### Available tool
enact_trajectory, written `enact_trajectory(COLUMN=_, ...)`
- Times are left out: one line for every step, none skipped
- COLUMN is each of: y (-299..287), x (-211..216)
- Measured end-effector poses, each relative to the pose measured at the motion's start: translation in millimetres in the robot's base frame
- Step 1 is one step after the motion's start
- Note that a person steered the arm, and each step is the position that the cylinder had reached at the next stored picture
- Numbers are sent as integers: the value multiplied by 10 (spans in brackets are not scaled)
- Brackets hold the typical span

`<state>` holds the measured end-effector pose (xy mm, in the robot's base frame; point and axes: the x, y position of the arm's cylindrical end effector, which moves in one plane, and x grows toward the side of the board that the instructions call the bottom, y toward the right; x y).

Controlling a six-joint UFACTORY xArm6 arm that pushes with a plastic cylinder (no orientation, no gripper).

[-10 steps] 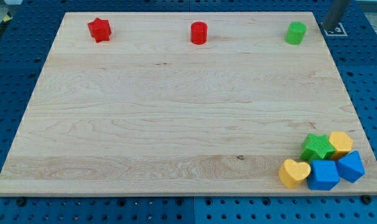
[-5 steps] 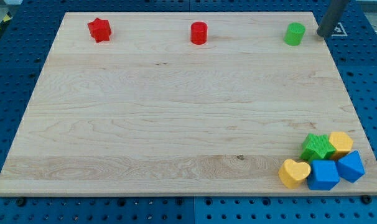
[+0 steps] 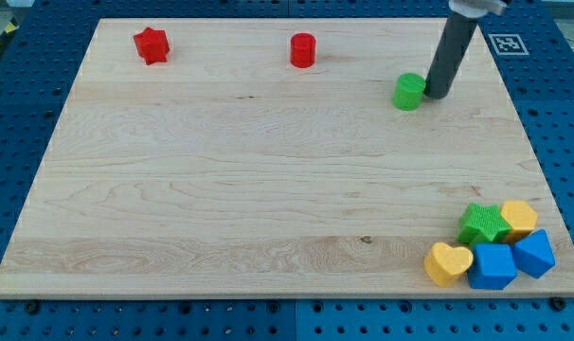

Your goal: Push the green circle beside the green star

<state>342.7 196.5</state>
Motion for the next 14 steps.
enact_trajectory(y=-215, x=-35)
enact_trajectory(y=-396, x=251)
enact_trajectory(y=-396, x=886)
enact_trajectory(y=-369, x=857)
enact_trajectory(y=-358, x=314)
enact_trajectory(y=-470, x=50)
enact_trajectory(y=-551, x=404)
enact_trajectory(y=-548, x=1084)
enact_trajectory(y=-548, x=1217)
enact_trajectory(y=-561, x=837)
enact_trajectory(y=-686, x=577)
enact_trajectory(y=-930, x=649)
enact_trajectory(y=-872, x=1193)
enact_trajectory(y=-688, x=1789)
